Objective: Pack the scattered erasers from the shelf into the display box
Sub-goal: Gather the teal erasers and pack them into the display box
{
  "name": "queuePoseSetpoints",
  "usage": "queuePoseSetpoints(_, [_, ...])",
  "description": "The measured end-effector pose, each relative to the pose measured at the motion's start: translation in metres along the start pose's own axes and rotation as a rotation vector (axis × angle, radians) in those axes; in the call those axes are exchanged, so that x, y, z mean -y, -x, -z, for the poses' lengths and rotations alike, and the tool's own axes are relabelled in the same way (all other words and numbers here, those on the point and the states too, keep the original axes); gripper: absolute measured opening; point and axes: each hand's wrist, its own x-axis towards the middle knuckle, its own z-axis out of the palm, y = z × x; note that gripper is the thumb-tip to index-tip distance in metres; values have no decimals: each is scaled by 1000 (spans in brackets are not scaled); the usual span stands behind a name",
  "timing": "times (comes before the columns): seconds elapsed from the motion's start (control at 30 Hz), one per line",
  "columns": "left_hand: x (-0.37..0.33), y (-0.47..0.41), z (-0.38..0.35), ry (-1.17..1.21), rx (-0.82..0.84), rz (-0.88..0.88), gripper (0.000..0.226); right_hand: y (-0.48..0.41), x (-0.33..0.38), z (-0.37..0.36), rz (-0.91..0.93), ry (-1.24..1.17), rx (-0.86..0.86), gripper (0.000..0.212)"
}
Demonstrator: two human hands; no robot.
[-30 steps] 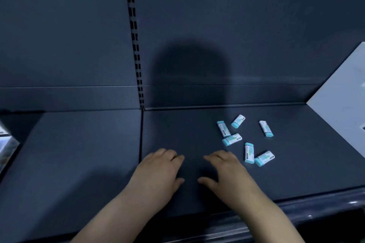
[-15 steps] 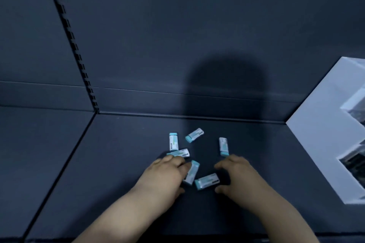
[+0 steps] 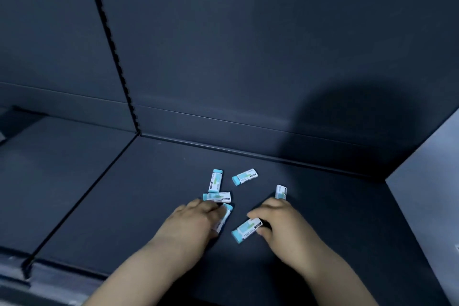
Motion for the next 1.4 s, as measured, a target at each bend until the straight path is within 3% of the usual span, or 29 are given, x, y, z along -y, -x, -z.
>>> queuePoseSetpoints(0.37, [-5, -6, 1, -26, -4, 40, 54, 7, -4, 5, -1, 100, -8, 26])
queuePoseSetpoints(0.9, [-11, -4, -4, -66, -35, 77, 54, 18, 14, 5, -66, 232, -60, 35])
queuePoseSetpoints(1.0, [-11, -4, 0, -76, -34, 78, 49, 19, 21, 5, -42, 215, -5, 40])
queuePoseSetpoints(1.1, [-8, -5, 7, -72, -3, 72, 60, 15, 22, 12, -1, 135, 56, 45])
queuePoseSetpoints(1.23, [-7, -11, 12, -49, 65, 39, 80, 0, 13, 17, -12, 99, 172, 80])
queuePoseSetpoints(1.4, [-2, -16, 13, 11, 98, 28, 75, -12, 23, 8, 35, 133, 218, 79])
